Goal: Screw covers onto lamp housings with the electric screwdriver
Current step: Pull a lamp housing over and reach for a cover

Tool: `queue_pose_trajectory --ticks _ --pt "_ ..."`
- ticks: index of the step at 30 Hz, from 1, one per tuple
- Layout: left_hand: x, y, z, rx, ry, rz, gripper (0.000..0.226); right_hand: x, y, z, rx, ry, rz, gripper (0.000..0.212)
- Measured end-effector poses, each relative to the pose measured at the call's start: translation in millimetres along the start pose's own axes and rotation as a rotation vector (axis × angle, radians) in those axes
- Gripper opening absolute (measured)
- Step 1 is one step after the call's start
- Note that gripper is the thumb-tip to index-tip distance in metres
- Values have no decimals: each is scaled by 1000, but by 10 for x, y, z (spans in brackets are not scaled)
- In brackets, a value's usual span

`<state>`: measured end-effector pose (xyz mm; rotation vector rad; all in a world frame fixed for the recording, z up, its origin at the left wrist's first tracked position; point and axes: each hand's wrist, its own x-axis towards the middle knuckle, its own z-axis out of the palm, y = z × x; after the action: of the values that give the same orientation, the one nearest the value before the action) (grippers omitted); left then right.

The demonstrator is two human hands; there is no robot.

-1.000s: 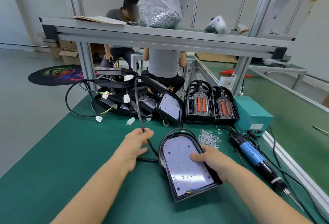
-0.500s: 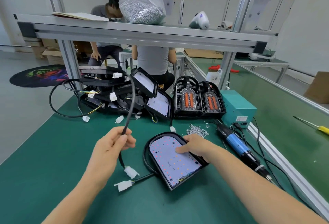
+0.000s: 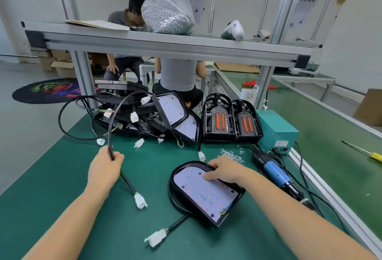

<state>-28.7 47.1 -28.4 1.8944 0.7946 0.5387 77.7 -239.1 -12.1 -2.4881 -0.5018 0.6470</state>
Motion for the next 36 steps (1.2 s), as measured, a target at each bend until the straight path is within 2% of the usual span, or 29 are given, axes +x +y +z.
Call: queue_pose_trajectory --ticks 2,3,5,6,7,8,10,11,13,16,18,21,25,27,31,34,36 --pt "-54 87 -8 158 83 86 51 11 -40 -29 -38 22 -37 24" --pt "-123 137 -22 202 178 161 60 14 -50 -39 -30 32 -55 25" --pt "-358 214 -24 240 359 424 61 13 -53 -25 55 34 -80 27" --pt "-501 234 29 254 353 559 55 23 -41 -1 103 29 -86 26" --pt "-643 233 120 271 275 667 50 31 -36 27 134 26 -94 21" --pt "-754 215 243 279 139 696 47 47 -37 52 144 25 -96 15" --pt "-868 199 513 265 -158 516 53 86 -75 77 112 43 -102 13" --pt "-872 179 636 270 -246 402 58 104 -104 78 97 58 -114 16" --pt "-828 151 799 336 -316 266 57 151 -138 24 148 143 -144 19" --pt "-737 112 869 283 -275 160 47 252 -84 -241 174 541 -69 36" --pt "-699 102 908 269 -250 118 44 356 -29 -448 64 739 44 63" --pt "-700 126 984 299 -205 74 43 582 -24 -623 -11 764 184 106" --pt "-665 159 1021 316 -168 41 42 891 -125 -647 4 738 246 128" --pt "-618 189 1026 319 -175 24 38 1002 -152 -635 -4 711 292 133" --pt "-545 213 1016 306 -210 27 14 1117 -140 -580 26 713 334 126" --pt "-479 247 999 273 -194 39 25 1087 -183 -594 51 788 288 118" --pt "-422 301 997 271 -185 39 24 945 -244 -676 96 856 230 114"
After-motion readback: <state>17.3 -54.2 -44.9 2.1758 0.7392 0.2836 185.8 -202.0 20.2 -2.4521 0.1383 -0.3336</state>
